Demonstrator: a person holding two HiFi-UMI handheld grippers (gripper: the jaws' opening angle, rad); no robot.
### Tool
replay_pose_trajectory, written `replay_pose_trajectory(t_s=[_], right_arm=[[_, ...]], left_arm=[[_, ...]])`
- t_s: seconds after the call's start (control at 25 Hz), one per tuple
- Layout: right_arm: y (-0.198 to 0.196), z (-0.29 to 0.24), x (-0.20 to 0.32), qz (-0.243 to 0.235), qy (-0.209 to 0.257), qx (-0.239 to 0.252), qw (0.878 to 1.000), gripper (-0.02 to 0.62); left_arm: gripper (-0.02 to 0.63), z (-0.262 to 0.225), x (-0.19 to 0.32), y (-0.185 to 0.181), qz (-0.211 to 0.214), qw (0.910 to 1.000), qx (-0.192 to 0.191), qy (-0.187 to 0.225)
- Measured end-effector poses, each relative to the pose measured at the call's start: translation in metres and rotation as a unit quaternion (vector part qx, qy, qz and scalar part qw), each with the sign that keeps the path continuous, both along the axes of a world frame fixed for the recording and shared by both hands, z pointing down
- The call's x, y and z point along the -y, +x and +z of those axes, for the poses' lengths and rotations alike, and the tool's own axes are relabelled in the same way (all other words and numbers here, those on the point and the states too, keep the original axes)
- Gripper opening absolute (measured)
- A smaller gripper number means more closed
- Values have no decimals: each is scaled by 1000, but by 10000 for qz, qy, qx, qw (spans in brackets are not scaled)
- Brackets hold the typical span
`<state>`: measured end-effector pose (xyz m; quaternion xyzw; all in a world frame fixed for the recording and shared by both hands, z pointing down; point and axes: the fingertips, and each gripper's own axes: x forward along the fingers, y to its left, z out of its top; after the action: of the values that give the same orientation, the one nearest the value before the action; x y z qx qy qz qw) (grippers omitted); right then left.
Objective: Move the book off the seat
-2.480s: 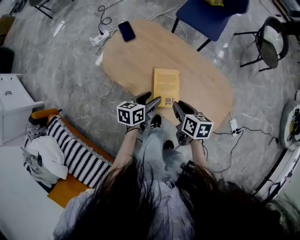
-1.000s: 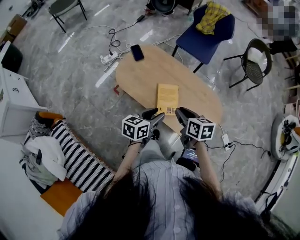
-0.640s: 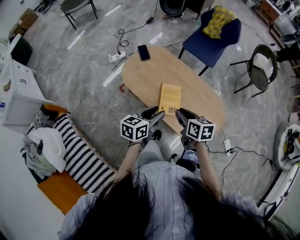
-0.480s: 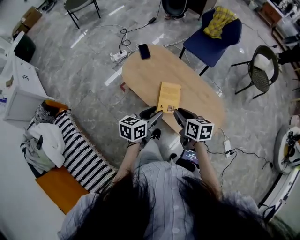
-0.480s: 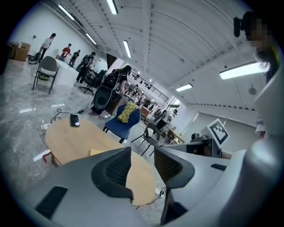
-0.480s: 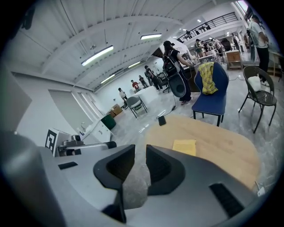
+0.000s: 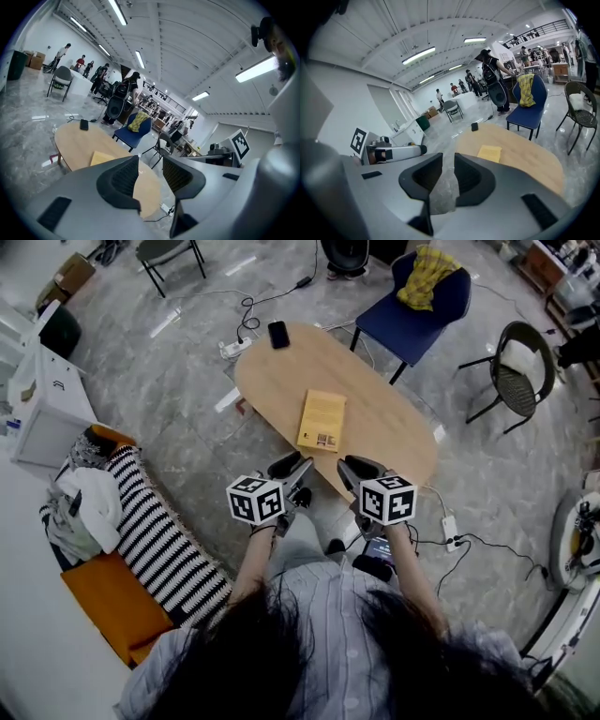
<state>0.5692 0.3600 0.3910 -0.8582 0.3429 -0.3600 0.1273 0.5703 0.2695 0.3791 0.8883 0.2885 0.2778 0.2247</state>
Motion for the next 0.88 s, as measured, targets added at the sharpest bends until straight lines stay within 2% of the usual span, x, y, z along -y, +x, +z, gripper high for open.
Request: replay_pose_trajectory(t_s=[0.4, 0.64, 0.88], right_arm=[[-69, -1, -56, -313, -64, -145, 9994, 87], [-96, -8, -59, -408, 38, -254, 9988, 87], [-112, -13, -55, -602, 82, -295, 9977, 83]], left_arm=[[172, 0, -67, -75, -174, 9998, -82, -59], [172, -7, -85, -110, -64, 9999, -148, 10], [172, -18, -91, -130, -105, 9996, -241, 106]])
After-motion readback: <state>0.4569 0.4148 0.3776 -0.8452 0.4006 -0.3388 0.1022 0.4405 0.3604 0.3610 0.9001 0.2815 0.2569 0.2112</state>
